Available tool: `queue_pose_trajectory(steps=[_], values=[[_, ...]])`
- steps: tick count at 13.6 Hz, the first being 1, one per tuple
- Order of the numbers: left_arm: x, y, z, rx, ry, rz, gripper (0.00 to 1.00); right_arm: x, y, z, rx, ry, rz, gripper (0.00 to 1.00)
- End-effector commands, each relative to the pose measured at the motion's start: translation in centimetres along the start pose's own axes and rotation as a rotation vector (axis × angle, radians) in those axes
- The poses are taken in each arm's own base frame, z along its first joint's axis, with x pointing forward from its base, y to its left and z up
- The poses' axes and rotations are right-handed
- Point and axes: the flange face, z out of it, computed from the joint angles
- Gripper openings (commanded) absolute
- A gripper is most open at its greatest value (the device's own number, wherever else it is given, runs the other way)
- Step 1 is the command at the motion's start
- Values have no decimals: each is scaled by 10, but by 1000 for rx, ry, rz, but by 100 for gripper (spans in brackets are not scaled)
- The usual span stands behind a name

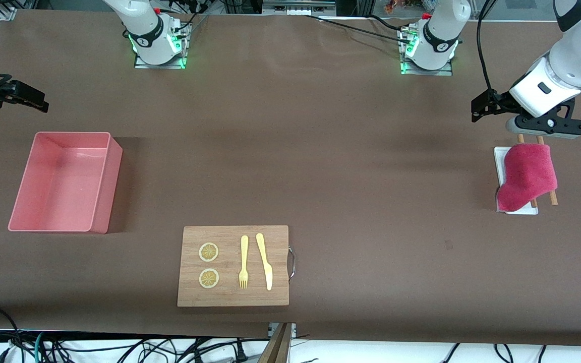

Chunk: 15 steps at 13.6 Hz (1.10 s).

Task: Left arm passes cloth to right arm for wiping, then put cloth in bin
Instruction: 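Move the left gripper toward the pink cloth on the white holder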

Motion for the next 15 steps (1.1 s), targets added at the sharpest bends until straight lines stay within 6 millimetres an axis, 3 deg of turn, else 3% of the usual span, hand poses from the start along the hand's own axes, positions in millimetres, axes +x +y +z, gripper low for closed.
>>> queue_pose_trajectory(steps=[1,9,12,15], values=[[4,9,-5,-19,-14,-1,100,2,-3,-5,4,8,14,100],[5,6,-3,-20,-20,8,100,3,-3,-6,4,15,13,100],[-4,6,-1,-18,-78,15,100,3,-3,-6,4,15,13,100],[-11,39,-7,-4,-100,59,100,3,-3,-6,4,15,11,100]])
